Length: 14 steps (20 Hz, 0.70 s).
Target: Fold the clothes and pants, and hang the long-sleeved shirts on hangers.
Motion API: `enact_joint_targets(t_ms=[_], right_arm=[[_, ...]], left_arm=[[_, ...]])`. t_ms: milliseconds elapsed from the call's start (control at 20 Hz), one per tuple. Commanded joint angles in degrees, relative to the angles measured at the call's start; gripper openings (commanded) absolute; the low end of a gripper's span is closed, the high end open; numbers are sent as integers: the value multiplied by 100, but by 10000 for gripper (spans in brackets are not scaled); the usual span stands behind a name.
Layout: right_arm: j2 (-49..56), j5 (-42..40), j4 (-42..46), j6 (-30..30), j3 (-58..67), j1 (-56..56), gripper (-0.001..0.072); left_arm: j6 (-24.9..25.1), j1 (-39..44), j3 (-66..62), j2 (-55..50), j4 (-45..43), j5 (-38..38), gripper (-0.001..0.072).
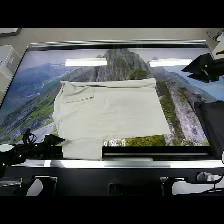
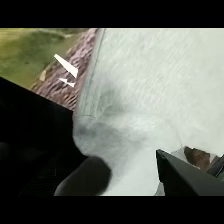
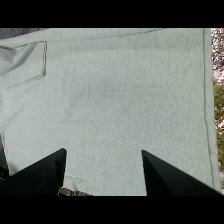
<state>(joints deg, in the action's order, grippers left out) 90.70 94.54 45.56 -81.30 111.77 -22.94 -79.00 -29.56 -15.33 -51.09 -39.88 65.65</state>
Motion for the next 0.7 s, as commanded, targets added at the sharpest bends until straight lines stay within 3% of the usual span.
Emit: enact_joint_targets(t_ms=[0, 100, 450, 550, 650], right_arm=[[-9, 7, -9, -11, 0, -2, 527], [-9, 4, -7, -11, 0, -2, 526], [-9, -15, 11, -4, 0, -2, 527], [-9, -15, 13, 13, 0, -2, 526], [-9, -28, 24, 11, 0, -2, 526]], left_arm=[[-7, 2, 22, 7, 284, -205, 691], [-114, 2, 81, 7, 286, -208, 635], [-157, 2, 396, 7, 291, -470, 632], [-153, 4, 396, 7, 385, -688, 580], [-151, 98, 396, -7, 389, -796, 580]])
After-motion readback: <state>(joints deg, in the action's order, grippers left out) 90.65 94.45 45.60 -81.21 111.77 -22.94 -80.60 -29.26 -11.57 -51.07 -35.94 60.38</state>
